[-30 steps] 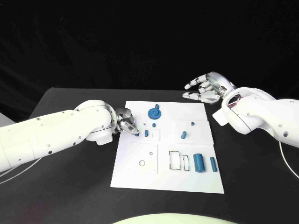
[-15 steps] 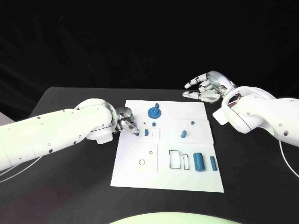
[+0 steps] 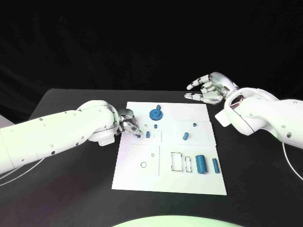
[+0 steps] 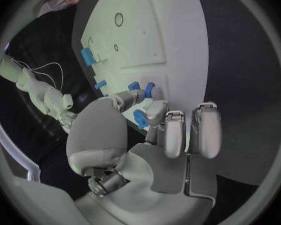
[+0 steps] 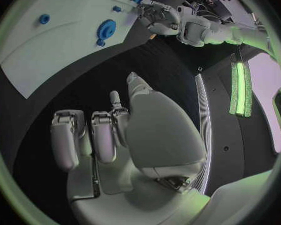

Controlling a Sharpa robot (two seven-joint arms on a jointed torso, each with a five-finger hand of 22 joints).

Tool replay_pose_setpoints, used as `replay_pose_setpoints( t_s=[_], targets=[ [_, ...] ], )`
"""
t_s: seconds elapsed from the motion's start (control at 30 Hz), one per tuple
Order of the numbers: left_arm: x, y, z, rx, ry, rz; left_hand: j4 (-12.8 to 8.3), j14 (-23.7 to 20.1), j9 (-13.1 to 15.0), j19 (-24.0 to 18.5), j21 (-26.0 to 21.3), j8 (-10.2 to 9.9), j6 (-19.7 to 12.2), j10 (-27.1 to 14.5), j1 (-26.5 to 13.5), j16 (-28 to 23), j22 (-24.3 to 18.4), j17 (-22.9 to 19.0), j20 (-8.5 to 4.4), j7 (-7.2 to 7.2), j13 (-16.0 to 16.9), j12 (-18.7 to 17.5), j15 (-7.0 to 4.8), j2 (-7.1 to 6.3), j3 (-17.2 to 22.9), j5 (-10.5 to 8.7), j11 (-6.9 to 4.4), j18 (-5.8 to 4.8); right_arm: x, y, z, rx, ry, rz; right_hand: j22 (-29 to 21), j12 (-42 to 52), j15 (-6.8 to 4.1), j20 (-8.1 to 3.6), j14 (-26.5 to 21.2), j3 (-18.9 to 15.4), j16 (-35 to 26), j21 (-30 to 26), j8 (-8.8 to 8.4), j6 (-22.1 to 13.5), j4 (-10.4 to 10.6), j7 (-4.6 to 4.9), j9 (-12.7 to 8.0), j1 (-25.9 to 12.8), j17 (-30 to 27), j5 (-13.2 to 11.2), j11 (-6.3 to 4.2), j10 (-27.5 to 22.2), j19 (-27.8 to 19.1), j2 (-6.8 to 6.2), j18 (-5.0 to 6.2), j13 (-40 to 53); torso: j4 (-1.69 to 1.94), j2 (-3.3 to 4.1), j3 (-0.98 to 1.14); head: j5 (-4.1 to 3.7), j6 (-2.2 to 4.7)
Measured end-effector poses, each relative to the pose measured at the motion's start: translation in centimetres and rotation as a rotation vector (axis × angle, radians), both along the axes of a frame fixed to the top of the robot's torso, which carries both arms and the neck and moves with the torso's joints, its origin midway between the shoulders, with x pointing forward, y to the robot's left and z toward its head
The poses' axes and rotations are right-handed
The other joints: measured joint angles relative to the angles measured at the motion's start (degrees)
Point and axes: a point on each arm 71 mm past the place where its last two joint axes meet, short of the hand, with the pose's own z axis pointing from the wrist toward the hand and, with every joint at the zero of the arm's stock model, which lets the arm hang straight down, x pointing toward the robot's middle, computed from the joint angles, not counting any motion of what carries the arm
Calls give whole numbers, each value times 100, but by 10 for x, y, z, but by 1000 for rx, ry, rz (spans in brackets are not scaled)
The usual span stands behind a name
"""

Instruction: Assemble the parts on the task board

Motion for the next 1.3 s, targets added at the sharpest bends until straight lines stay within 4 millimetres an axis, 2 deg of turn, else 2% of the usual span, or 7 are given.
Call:
replay_pose_setpoints(
  t_s=[0.07,0.27,0.37,0.4,0.63,1.07,1.3],
  targets=[
    [0,0,0,0,1,2,0,0,-5,0,0,0,27,0,-23,0,0,1,0,-8,0,0,0,22,0,-1,0,0,0,0,0,0,0,0,3,0,0,0,0,0,-22,0,0,0,0,0,0,0,0,0,0,0,0,0,0,0,0,1,0,-3,1],
    [2,1,-1,0,3,7,-105,20,-59,2,0,-54,89,9,-157,0,0,1,-2,-52,0,0,-21,-51,-91,-32,-9,0,0,0,0,0,0,0,3,0,0,0,0,0,-22,0,0,0,0,0,0,0,0,0,0,0,0,0,0,0,-2,2,0,-13,-7],
    [2,1,-1,1,5,11,36,20,-84,-1,0,-88,130,9,-177,0,0,1,-42,-90,0,0,-21,-71,-384,-55,-9,0,0,0,0,0,-1,0,3,0,0,0,0,0,-22,0,0,0,0,0,0,0,-1,0,0,0,0,0,0,0,-1,3,0,-18,-8],
    [2,2,-1,2,5,12,123,20,-99,-1,0,-90,169,9,-222,0,0,0,-43,-89,0,0,-21,-117,-536,-84,-9,0,0,0,0,0,-1,0,3,0,0,0,0,0,-22,0,0,0,0,0,0,0,-1,0,0,0,0,0,0,0,-1,3,-1,-19,-7],
    [3,3,-2,3,7,18,486,20,-129,-1,0,-146,211,9,-232,0,0,0,-43,-70,26,0,-20,-126,-1260,-84,-9,0,0,0,0,0,-1,0,2,0,0,0,0,0,-22,0,0,0,0,0,0,0,-1,0,0,0,0,0,0,0,1,3,-2,-27,-8],
    [3,7,-2,5,10,27,785,19,-149,-1,0,-178,213,8,-174,0,0,0,-42,-72,48,0,-20,-184,-1653,-153,-8,0,0,-1,0,1,-3,-1,1,0,0,0,0,0,-22,0,0,0,0,0,0,0,-1,0,0,0,0,0,0,0,0,-3,-5,-32,5],
    [4,11,-1,4,6,37,872,19,-156,-1,0,-187,212,8,-139,0,-1,-1,-42,-72,61,0,-20,-158,-1772,-185,-8,0,0,-1,0,1,-3,-1,1,0,0,0,0,0,-22,0,0,0,0,0,1,0,-2,0,0,0,0,0,0,0,-3,-2,-5,-44,18]
  ],
)
